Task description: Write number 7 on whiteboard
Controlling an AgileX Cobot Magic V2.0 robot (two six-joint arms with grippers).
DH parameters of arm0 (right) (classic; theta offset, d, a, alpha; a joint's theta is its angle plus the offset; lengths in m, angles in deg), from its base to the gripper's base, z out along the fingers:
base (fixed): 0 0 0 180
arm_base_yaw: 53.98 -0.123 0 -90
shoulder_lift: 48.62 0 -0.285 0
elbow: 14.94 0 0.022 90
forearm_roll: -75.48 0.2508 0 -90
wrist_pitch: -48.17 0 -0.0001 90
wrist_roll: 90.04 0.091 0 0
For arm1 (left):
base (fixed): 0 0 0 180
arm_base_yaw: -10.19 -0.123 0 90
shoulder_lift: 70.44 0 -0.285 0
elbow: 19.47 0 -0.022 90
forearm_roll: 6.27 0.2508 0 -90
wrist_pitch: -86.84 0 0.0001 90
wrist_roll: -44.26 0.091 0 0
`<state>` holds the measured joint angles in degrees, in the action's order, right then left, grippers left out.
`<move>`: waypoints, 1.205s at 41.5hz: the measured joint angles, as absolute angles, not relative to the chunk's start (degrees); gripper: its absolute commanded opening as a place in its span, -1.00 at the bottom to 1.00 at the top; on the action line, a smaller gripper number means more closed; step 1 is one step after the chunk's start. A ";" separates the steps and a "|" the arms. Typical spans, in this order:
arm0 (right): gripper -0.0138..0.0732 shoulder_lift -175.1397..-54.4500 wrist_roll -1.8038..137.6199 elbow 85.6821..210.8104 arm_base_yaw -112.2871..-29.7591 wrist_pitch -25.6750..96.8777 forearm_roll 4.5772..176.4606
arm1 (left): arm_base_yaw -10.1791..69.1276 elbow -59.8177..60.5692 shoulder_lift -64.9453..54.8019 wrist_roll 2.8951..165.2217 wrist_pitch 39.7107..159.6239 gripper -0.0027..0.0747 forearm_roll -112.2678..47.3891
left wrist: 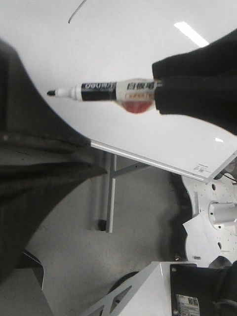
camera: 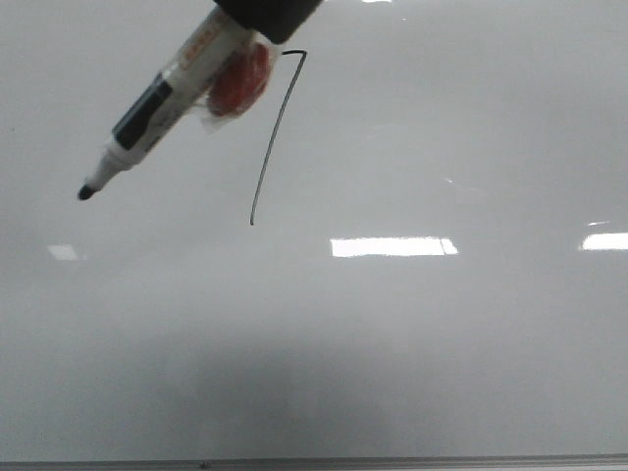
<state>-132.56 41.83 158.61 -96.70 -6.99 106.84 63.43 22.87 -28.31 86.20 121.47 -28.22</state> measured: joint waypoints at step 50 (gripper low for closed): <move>0.12 -130.82 41.79 158.61 -103.61 -7.73 106.66 | 63.43 21.37 -14.43 85.47 116.47 -0.98 -26.89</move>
